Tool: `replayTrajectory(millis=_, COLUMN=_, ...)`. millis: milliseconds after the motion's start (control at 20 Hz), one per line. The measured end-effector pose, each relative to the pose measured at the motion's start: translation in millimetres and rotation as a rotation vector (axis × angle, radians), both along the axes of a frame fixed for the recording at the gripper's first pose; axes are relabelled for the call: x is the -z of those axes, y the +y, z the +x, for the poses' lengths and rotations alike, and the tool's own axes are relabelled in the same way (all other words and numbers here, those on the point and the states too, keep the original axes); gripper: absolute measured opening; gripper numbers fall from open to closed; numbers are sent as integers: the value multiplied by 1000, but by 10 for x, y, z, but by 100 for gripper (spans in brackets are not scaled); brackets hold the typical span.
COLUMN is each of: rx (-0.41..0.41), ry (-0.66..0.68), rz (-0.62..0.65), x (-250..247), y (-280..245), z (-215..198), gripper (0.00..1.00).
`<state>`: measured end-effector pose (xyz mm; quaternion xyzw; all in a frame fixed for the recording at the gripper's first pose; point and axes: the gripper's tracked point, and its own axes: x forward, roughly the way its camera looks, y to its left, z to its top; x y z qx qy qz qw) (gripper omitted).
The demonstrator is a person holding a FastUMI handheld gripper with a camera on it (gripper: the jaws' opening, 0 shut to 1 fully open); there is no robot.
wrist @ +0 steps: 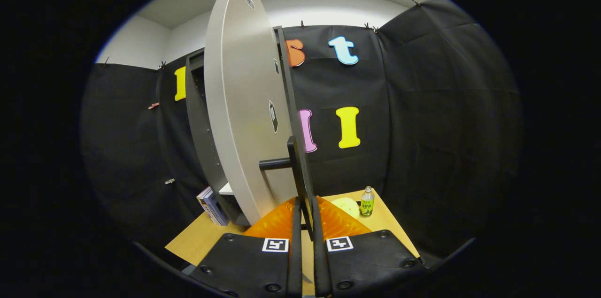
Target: Open the shoe cabinet door, grab the shoes and put them into the shoe cabinet, then close the shoe cabinet door.
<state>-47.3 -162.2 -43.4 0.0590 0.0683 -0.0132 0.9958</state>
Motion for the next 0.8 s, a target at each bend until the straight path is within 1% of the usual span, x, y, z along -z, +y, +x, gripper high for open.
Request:
replayTrajectory(millis=250, rx=19, ry=-54, rz=-25, x=-187, y=-77, z=-194, gripper=15)
replayTrajectory(millis=400, rx=-1, ry=-119, rz=-65, x=-387, y=139, z=-441, gripper=15)
replayTrajectory(millis=500, rx=-38, ry=-155, rz=-75, x=-500, y=352, z=-573, gripper=15)
replayTrajectory(millis=600, rx=-91, ry=-188, rz=-74, x=-523, y=570, z=-514, gripper=15)
replayTrajectory(millis=700, rx=-157, ry=-165, rz=-58, x=-393, y=847, z=-484, gripper=15)
replayTrajectory(millis=800, rx=-236, ry=-96, rz=-50, x=-163, y=1189, z=-463, gripper=15)
